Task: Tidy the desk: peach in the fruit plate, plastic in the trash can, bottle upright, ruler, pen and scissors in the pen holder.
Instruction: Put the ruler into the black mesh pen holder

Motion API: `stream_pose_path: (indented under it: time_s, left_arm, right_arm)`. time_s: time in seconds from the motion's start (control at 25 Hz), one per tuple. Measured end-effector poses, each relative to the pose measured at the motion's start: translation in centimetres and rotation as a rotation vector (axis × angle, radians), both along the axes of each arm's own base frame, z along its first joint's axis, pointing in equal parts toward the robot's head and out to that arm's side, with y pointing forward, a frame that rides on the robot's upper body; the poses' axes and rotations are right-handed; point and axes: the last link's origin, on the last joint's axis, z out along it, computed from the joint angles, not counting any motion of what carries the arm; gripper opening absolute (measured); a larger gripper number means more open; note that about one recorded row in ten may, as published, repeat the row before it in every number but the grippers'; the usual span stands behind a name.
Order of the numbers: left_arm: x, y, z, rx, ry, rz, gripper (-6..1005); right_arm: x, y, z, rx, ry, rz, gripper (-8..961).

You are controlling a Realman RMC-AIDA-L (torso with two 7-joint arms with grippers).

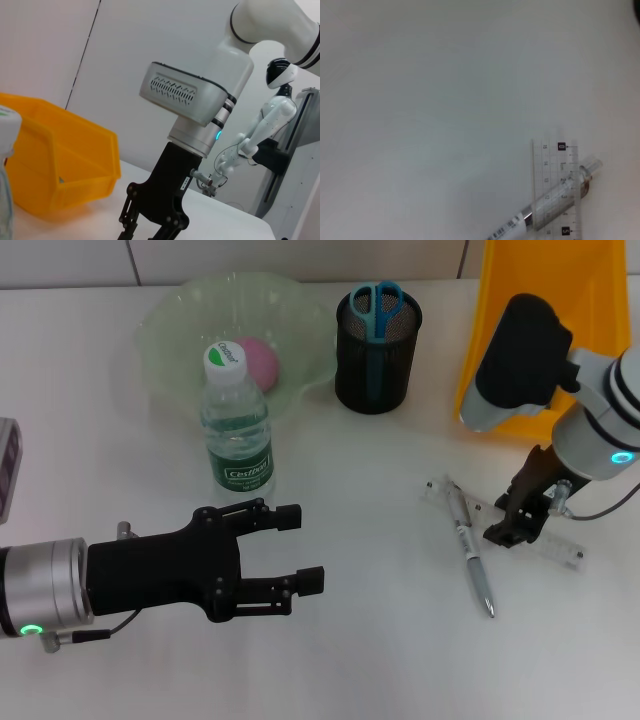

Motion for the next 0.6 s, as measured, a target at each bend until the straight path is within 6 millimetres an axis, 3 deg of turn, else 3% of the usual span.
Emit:
stream_pose_path:
  time_s: [0.6]
  left_arm:
    - [0.2,0.1,0.1,-0.002,-0.006,-0.005,846]
  right_arm:
    - [-1.6,-0.8,5.1,0.129,0.188,0.054,387]
